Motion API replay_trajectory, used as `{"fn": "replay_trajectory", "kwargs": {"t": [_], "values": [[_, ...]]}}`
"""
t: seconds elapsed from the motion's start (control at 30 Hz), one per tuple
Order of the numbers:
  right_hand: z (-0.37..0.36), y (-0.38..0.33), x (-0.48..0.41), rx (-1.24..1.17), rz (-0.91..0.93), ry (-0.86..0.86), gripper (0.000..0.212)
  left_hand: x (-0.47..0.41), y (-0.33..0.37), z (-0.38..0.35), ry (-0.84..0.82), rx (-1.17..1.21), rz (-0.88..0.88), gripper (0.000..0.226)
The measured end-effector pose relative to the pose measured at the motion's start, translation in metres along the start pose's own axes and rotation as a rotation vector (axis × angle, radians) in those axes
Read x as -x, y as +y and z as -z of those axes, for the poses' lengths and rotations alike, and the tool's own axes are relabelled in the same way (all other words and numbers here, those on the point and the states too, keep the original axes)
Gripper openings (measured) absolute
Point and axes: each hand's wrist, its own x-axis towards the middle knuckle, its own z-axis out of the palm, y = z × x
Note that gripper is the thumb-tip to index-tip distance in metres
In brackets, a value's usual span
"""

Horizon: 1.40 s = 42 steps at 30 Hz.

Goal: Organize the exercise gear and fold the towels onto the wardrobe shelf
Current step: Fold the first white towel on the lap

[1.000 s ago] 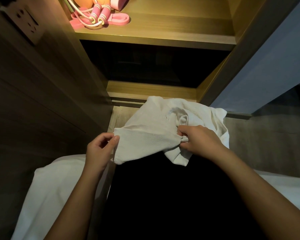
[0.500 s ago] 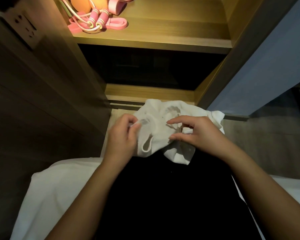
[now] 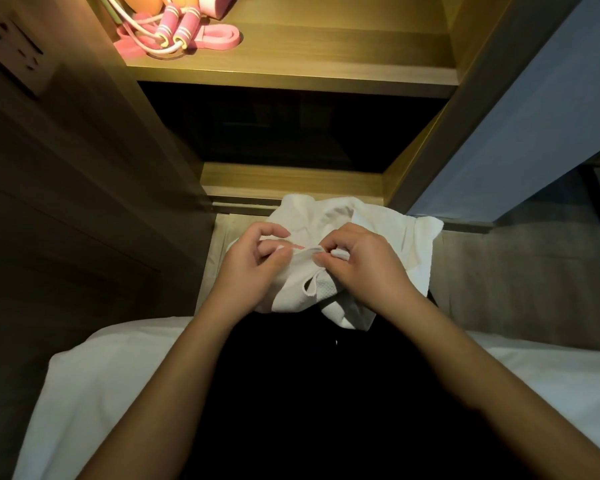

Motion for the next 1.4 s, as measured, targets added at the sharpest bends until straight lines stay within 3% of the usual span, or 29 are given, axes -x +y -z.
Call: {"fn": "replay_trajectory", "kwargs": {"t": [0.1,0.23,0.4,0.8,1.07,1.27,1.4], "values": [[-0.002,0.004,0.003,0.008,0.02,0.019,0.004,0.001,-0.008,0.01,-0.047,-0.126,0.032,0.02],[-0.003,0.001,0.009,0.088,0.146,0.08,0.008,-0.002,-0.003,0.013,0.026,-0.232,0.06,0.012],[-0.001,-0.006,0.007,0.189,0.25,0.082,0.01,-0.005,0.021,0.005,0.025,-0.414,-0.16,0.009],[-0.006,0.003,0.006,0.116,0.132,0.028,0.011,-0.005,0.035,0.01,-0.208,-0.721,-0.315,0.016],[-0.005,0.006,0.004,0.132,0.13,0.004,0.014,-0.007,0.031,0.014,-0.329,-0.767,-0.313,0.027],[0.002,0.028,0.01,0.127,-0.021,0.075,0.035,-0.01,-0.002,-0.009,-0.296,-0.747,-0.169,0.015],[0.007,0.052,0.025,0.082,-0.069,-0.019,0.034,-0.013,-0.021,-0.022,-0.246,-0.731,-0.164,0.011]]}}
